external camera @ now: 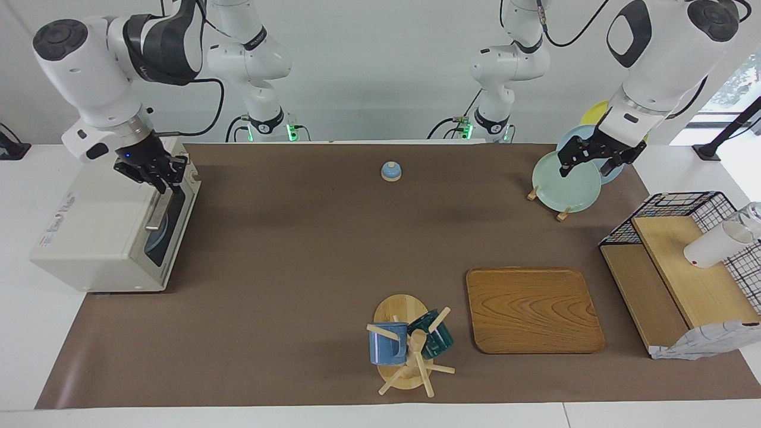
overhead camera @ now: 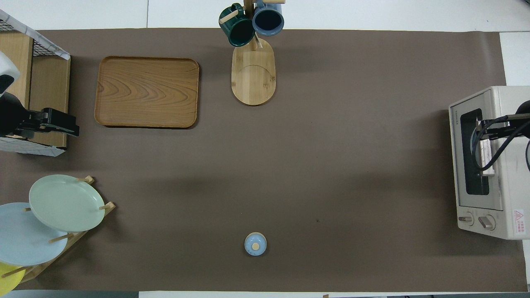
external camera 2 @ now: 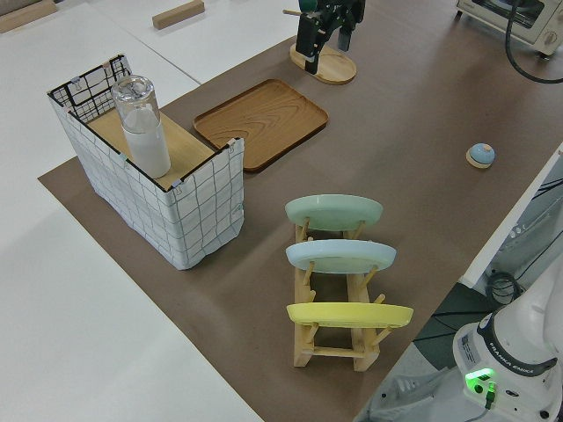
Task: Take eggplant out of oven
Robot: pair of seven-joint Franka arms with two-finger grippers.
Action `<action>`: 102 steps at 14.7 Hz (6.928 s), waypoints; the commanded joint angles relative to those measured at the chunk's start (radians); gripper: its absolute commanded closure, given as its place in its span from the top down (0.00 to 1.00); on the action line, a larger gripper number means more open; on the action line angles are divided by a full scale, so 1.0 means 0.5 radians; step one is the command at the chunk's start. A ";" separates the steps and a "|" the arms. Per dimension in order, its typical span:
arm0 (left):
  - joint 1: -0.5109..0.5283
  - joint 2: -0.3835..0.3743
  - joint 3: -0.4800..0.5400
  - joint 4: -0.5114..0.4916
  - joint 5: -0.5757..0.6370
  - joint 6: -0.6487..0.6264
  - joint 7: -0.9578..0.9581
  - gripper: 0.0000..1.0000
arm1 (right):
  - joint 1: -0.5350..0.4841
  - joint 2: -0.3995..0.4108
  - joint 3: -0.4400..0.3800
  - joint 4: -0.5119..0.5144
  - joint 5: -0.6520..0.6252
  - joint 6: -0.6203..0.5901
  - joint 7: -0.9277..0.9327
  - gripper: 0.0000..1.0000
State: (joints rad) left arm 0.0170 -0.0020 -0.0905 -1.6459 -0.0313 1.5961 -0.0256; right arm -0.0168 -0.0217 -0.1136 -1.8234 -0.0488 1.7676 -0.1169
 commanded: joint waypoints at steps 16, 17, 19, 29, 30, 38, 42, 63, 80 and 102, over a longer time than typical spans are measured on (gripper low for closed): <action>0.015 -0.039 -0.012 -0.034 0.017 0.023 -0.004 1.00 | -0.022 -0.049 0.012 -0.415 -0.359 0.342 0.246 0.00; 0.015 -0.039 -0.015 -0.034 0.017 0.023 -0.004 1.00 | -0.019 -0.052 0.016 -0.421 -0.353 0.352 0.246 0.00; 0.018 -0.039 -0.012 -0.034 0.017 0.023 -0.004 1.00 | 0.003 -0.058 0.019 -0.446 -0.329 0.361 0.255 0.00; 0.018 -0.039 -0.012 -0.034 0.017 0.023 -0.004 1.00 | 0.107 0.110 0.025 -0.685 -0.007 0.949 0.262 0.00; 0.018 -0.039 -0.012 -0.034 0.017 0.023 -0.004 1.00 | 0.107 0.126 0.025 -0.719 -0.007 1.032 0.262 0.00; 0.015 -0.039 -0.015 -0.034 0.017 0.023 -0.004 1.00 | 0.181 0.335 0.034 -0.817 0.039 1.377 0.335 0.00; 0.018 -0.039 -0.012 -0.034 0.017 0.023 -0.004 1.00 | 0.233 0.369 0.037 -0.802 0.144 1.377 0.341 0.00; 0.015 -0.039 -0.015 -0.034 0.017 0.023 -0.004 1.00 | 0.012 0.096 0.013 -0.599 0.058 0.760 0.519 0.32; 0.012 -0.039 -0.015 -0.034 0.017 0.020 -0.007 1.00 | -0.049 0.083 0.012 -0.768 0.055 0.972 0.323 0.14; 0.089 -0.042 -0.009 -0.037 0.013 0.038 -0.019 1.00 | 0.944 0.224 0.028 -0.155 -0.274 0.257 0.724 0.00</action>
State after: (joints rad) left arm 0.0502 -0.0026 -0.0873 -1.6458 -0.0309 1.5969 -0.0309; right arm 0.3989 0.0568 -0.0981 -1.9816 -0.1593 1.9658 0.1811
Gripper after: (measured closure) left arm 0.000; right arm 0.969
